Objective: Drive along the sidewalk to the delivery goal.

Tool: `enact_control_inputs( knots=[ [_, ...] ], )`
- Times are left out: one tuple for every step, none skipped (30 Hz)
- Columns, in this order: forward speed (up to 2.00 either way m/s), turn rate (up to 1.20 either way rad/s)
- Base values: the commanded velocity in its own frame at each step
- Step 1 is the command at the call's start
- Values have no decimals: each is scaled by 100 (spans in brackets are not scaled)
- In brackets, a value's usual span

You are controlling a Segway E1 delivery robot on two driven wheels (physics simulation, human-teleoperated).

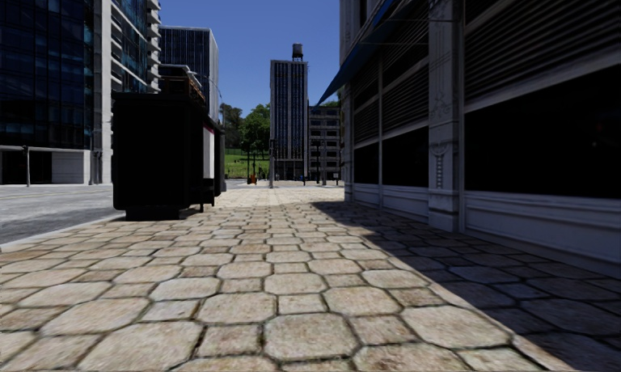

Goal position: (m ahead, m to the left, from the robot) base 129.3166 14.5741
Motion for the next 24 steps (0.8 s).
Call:
enact_control_inputs(
  knots=[
    [200,0],
    [200,0],
    [200,0],
    [200,0],
    [200,0],
    [200,0],
    [200,0],
    [200,0],
    [200,0],
    [200,0],
    [200,0],
    [200,0],
    [200,0],
    [200,0],
    [200,0],
    [200,0],
    [200,0],
    [200,0],
    [200,0],
    [200,0],
    [200,0],
    [200,0],
    [200,0],
    [200,0]
  ],
)
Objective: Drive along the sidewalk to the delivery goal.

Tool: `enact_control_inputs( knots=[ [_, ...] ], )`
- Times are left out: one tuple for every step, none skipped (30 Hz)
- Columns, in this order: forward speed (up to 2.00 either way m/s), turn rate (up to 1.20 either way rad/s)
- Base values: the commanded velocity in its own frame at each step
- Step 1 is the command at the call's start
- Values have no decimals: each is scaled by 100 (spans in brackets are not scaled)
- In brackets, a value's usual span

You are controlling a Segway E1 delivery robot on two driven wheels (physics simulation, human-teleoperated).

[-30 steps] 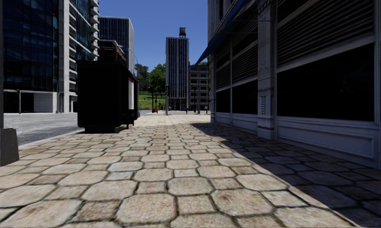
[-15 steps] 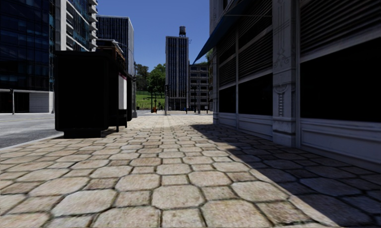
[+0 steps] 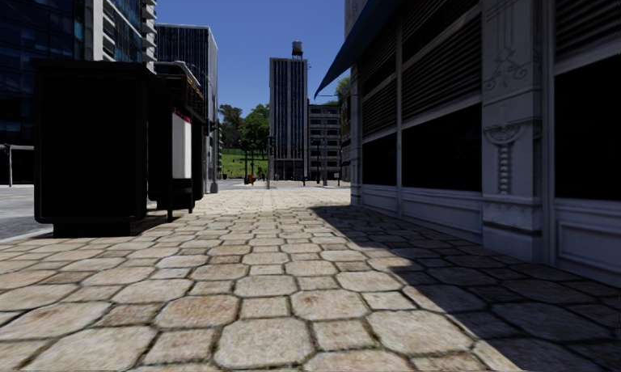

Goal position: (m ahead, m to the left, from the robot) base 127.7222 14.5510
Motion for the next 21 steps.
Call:
enact_control_inputs(
  knots=[
    [200,0],
    [200,0],
    [200,0],
    [200,0],
    [200,0],
    [200,0],
    [200,0],
    [200,0],
    [200,0],
    [200,0],
    [200,0],
    [200,0],
    [200,0],
    [200,0],
    [200,0],
    [200,0],
    [200,0],
    [200,0],
    [200,0],
    [200,0],
    [200,0]
  ],
)
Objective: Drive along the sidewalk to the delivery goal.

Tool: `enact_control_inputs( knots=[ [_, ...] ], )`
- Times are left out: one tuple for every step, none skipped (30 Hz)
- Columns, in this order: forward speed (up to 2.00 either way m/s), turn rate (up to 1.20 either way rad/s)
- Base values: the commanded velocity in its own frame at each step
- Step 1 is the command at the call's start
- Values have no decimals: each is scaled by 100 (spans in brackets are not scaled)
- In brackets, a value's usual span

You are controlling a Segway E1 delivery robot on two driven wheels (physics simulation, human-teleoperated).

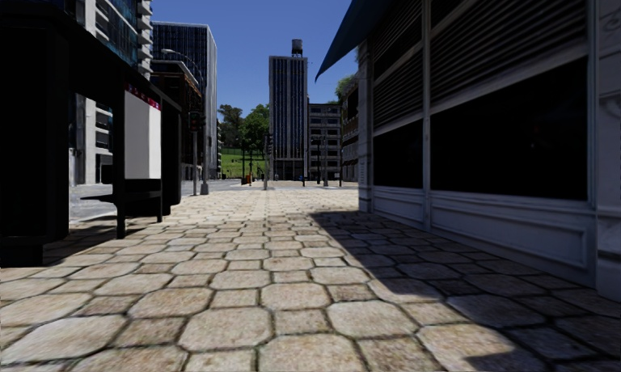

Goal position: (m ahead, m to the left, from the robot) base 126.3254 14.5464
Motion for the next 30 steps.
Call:
enact_control_inputs(
  knots=[
    [200,0],
    [200,0],
    [200,0],
    [200,0],
    [200,0],
    [200,0],
    [200,0],
    [200,0],
    [200,0],
    [200,0],
    [200,0],
    [200,0],
    [200,0],
    [200,0],
    [200,0],
    [200,0],
    [200,0],
    [200,0],
    [200,0],
    [200,0],
    [200,0],
    [200,0],
    [200,0],
    [200,0],
    [200,0],
    [200,0],
    [200,0],
    [200,0],
    [200,0],
    [200,0]
  ],
)
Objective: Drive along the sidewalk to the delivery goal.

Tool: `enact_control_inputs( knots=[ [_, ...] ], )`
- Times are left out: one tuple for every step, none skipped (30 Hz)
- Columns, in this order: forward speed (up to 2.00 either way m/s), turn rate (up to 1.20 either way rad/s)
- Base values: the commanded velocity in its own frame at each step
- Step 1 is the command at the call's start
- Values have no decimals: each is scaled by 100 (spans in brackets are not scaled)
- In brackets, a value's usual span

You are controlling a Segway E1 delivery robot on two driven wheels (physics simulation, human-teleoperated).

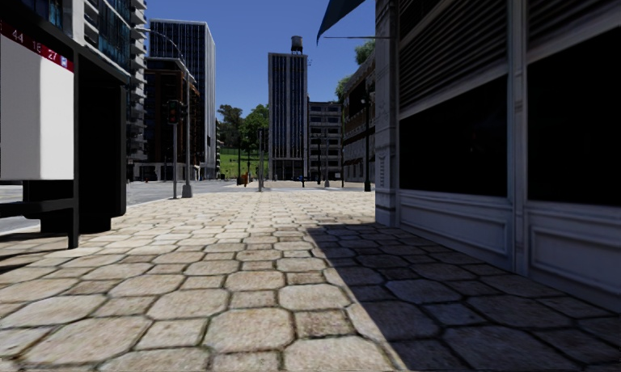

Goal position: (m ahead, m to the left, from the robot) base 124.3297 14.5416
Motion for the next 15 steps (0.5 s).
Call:
enact_control_inputs(
  knots=[
    [200,0],
    [200,0],
    [200,0],
    [200,0],
    [200,0],
    [200,0],
    [200,0],
    [200,0],
    [200,0],
    [200,0],
    [200,0],
    [200,0],
    [200,0],
    [200,0],
    [200,0]
  ],
)
